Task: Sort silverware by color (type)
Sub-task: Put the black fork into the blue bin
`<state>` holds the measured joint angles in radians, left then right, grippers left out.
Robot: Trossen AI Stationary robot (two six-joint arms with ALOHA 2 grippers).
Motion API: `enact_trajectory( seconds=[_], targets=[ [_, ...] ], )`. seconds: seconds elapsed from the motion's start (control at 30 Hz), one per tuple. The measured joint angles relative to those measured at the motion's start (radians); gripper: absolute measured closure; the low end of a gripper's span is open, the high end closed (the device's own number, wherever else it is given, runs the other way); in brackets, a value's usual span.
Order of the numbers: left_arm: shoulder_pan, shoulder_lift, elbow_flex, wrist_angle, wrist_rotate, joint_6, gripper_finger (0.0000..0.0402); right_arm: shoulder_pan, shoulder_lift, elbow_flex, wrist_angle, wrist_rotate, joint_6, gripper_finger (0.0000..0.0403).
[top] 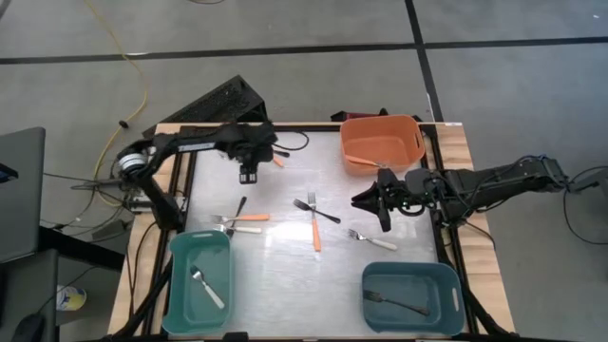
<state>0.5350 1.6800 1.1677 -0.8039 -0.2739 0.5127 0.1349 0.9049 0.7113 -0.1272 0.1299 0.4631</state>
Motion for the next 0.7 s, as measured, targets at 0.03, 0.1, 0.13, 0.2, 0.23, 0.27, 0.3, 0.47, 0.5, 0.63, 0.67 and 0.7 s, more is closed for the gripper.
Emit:
enact_trajectory(
  seconds=[0.03, 0.1, 0.13, 0.2, 0.23, 0.27, 0.3, 0.47, 0.5, 0.63, 0.67, 0.7],
  targets=[
    [-0.006, 0.025, 0.028, -0.013, 0.0, -0.023, 0.0232, 0.0, 0.0, 0.0, 0.0, 0.001, 0.0, 0.0302],
    [-0.019, 0.067, 0.083, -0.035, 0.012, -0.07, 0.0232, 0.0, 0.0, 0.0, 0.0, 0.001, 0.0, 0.0302],
    [-0.026, 0.083, 0.109, -0.036, 0.034, -0.089, 0.0232, 0.0, 0.0, 0.0, 0.0, 0.001, 0.0, 0.0302],
    [-0.046, 0.106, 0.15, -0.031, 0.107, -0.124, 0.0232, 0.0, 0.0, 0.0, -0.002, 0.001, 0.0, 0.0302],
    [-0.056, 0.112, 0.168, -0.022, 0.155, -0.145, 0.0232, 0.0, 0.0, 0.0, -0.003, 0.001, 0.0, 0.0302],
    [-0.068, 0.119, 0.185, -0.004, 0.208, -0.173, 0.0232, 0.0, 0.0, 0.0, -0.006, 0.001, 0.0, 0.0302],
    [-0.08, 0.121, 0.197, 0.025, 0.26, -0.203, 0.0232, 0.0, 0.0, 0.0, -0.012, 0.001, 0.0, 0.0302],
    [-0.147, 0.122, 0.214, 0.196, 0.446, -0.262, 0.0232, 0.0, 0.0, 0.0, -0.027, 0.002, 0.02, 0.0302],
    [-0.163, 0.122, 0.214, 0.221, 0.457, -0.262, 0.0232, 0.0, 0.0, 0.0, -0.026, 0.002, 0.028, 0.0302],
    [-0.233, 0.122, 0.204, 0.307, 0.508, -0.222, 0.0232, 0.001, 0.0, 0.0, -0.026, 0.003, 0.034, 0.0302],
    [-0.253, 0.122, 0.195, 0.322, 0.511, -0.19, 0.0232, 0.003, 0.0, 0.0, -0.025, 0.003, 0.035, 0.0302],
    [-0.275, 0.122, 0.182, 0.339, 0.511, -0.155, 0.0232, 0.005, 0.0, 0.0, -0.025, 0.003, 0.035, 0.0302]
  ],
)
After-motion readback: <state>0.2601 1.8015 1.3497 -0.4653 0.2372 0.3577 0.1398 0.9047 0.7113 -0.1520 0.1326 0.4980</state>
